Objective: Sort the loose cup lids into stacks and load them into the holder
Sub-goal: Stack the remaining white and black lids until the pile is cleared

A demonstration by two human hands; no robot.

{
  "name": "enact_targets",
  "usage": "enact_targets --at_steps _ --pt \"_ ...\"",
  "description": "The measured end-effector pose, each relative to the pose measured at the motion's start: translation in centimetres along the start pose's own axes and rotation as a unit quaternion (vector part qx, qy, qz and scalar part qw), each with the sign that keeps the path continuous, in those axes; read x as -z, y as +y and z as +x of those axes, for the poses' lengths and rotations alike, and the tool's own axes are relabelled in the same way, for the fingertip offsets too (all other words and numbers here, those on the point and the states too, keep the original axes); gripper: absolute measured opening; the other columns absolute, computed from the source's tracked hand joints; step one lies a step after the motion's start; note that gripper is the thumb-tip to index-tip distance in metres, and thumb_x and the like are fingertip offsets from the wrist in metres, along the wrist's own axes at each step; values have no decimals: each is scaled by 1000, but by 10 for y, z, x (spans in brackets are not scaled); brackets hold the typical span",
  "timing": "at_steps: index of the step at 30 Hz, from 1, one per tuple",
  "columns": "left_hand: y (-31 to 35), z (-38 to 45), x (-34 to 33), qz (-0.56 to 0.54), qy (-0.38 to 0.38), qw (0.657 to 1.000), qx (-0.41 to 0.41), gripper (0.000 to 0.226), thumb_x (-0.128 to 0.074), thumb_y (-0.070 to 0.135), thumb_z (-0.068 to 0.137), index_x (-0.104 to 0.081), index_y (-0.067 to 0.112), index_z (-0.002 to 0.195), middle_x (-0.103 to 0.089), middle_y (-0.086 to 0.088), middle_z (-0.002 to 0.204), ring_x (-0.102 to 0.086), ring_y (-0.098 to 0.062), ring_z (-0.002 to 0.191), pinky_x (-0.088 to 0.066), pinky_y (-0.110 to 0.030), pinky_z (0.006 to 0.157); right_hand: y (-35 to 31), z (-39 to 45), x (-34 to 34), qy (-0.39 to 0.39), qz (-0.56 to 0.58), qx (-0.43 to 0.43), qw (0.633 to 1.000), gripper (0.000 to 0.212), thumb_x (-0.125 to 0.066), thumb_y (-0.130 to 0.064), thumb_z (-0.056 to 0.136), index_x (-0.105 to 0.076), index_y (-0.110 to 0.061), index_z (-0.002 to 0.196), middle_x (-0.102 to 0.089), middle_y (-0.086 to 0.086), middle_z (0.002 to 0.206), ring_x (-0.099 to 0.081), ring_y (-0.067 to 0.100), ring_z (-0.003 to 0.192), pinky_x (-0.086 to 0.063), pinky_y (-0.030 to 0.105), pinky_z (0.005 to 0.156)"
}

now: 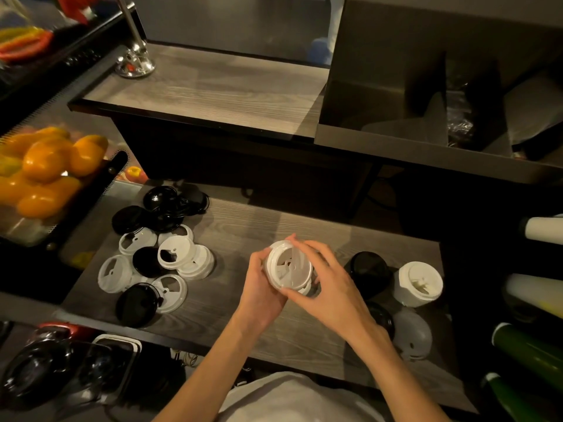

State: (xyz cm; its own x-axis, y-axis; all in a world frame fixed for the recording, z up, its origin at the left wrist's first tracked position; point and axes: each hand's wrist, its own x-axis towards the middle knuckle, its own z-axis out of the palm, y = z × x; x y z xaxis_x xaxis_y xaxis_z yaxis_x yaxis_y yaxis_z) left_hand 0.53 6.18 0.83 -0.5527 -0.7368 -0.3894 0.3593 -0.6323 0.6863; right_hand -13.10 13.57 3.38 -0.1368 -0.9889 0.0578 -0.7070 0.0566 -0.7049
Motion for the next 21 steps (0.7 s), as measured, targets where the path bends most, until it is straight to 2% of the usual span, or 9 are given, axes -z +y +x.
enact_targets --at_steps 3,4,5,7,8,13,16,19,21 --pt "2 -4 -3 5 -7 1000 -9 64 -28 12 109 -82 32 81 -78 5 89 -72 -9 79 -57 -25 71 -3 0 -2 47 2 -17 999 84 -76 -62 79 -36 -48 151 -36 -24 141 -50 5 127 -58 28 91" --pt "3 -4 -3 2 -12 1000 -6 61 -29 15 108 -83 32 87 -78 3 94 -73 -10 82 -58 -25 71 -5 1 -3 61 0 -27 998 81 -73 -66 78 -38 -47 149 -38 -22 138 -52 5 125 -59 28 87" --pt "6 -5 -5 -4 -19 1000 4 53 -29 21 107 -81 29 103 -77 -2 105 -72 -14 89 -59 -27 74 -7 1 -4 75 -5 -35 997 80 -71 -70 78 -41 -44 147 -40 -21 134 -53 4 121 -60 27 84" --pt "11 -7 -5 -23 -20 999 24 48 -31 32 103 -68 24 132 -69 -10 121 -68 -20 100 -58 -32 81 -9 2 -7 95 -11 -46 994 80 -67 -75 77 -48 -37 144 -42 -18 127 -55 4 114 -60 28 82" --pt "11 -7 -4 -27 -30 999 31 49 -31 32 102 -63 24 138 -67 -12 123 -66 -21 102 -56 -33 82 -9 2 -8 101 -13 -51 993 79 -68 -76 76 -51 -35 142 -43 -17 125 -55 4 112 -59 28 83" --pt "11 -9 -3 -25 -46 998 24 50 -29 33 104 -56 24 145 -65 -11 124 -64 -21 108 -53 -34 91 -15 4 -15 124 -8 -62 990 79 -71 -74 75 -55 -30 139 -42 -14 122 -54 7 114 -57 28 90" --pt "13 -7 1 -18 -31 999 20 47 -31 35 106 -57 25 144 -65 -10 121 -61 -24 112 -47 -37 98 -19 4 -17 104 -13 -55 993 80 -78 -66 75 -52 -31 142 -40 -16 124 -52 7 117 -56 24 91" --pt "16 -8 4 -15 -33 999 24 47 -30 39 108 -54 25 146 -57 -15 133 -50 -31 125 -36 -45 109 -19 3 -15 79 -14 -35 996 83 -82 -59 77 -48 -29 147 -39 -15 129 -49 6 122 -52 20 96" --pt "16 -7 7 -20 -34 999 35 48 -28 41 109 -53 26 147 -56 -15 139 -50 -31 129 -35 -46 111 -21 3 -13 64 -9 -35 997 84 -83 -54 78 -45 -31 149 -38 -15 131 -47 5 125 -47 17 98"
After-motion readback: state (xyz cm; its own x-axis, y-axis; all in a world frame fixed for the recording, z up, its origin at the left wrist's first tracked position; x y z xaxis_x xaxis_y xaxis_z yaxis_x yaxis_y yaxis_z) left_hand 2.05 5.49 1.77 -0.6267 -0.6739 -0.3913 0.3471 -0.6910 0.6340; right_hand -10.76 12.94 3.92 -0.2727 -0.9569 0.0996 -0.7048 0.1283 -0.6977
